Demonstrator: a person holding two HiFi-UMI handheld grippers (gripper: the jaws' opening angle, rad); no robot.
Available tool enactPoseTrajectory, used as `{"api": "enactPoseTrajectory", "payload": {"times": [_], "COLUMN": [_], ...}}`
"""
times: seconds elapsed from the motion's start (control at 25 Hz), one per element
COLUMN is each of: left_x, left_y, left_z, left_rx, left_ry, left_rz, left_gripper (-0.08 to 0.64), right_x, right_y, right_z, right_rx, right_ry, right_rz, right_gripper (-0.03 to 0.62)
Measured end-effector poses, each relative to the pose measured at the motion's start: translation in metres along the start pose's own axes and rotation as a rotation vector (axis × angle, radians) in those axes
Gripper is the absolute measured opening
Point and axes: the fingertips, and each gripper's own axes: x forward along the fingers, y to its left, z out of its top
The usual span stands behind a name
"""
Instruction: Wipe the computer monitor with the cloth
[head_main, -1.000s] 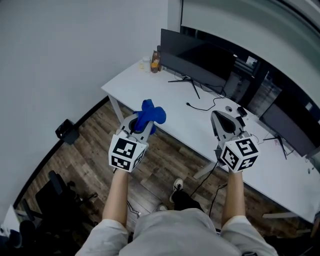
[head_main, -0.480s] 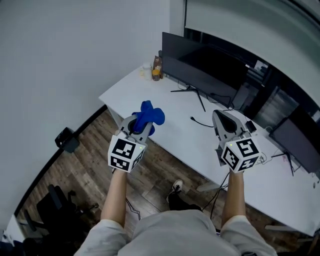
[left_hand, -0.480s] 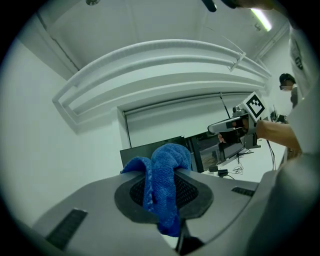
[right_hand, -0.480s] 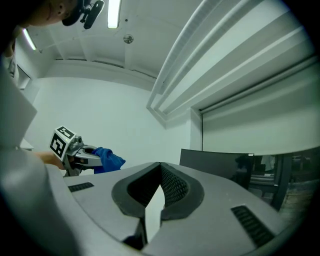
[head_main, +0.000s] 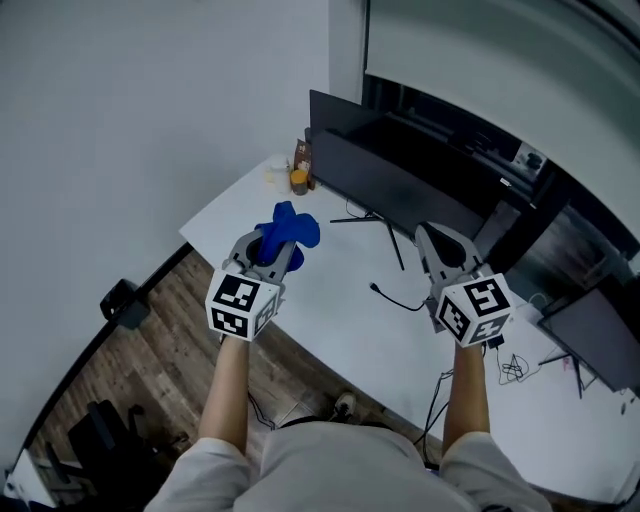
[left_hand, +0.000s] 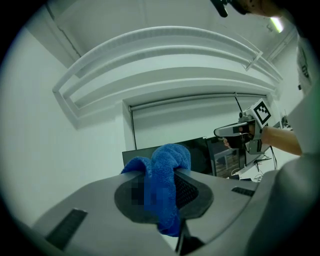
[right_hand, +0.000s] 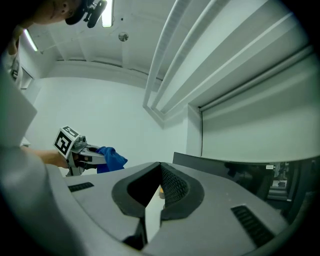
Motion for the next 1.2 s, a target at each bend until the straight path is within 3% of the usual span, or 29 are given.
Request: {"api": "enactPoseTrajectory", "payload": {"times": [0.28, 0.6, 1.2], "left_x": [0.058, 0.112, 0.261], "left_y": [0.023, 0.058, 0.225], "left_z": [0.008, 0.007, 0.027], "left_rx": [-0.004, 0.015, 0.080], "left_ry": [-0.007, -0.017, -0.093], "left_rz": [0.004, -0.040, -0.130], "left_gripper": [0.057, 0.057, 0.057], "right_x": [0.032, 0.084, 0.210], "right_y": [-0.046, -0.065, -0.088], "right_z": [0.008, -0.007, -0.015], "right_rx": [-0.008, 0.006, 0.072], "right_ry": [-0.059, 0.025, 0.071], "right_rz": [-0.033, -0.061, -0.217], "right_gripper": [0.014, 0.014, 0.014]}}
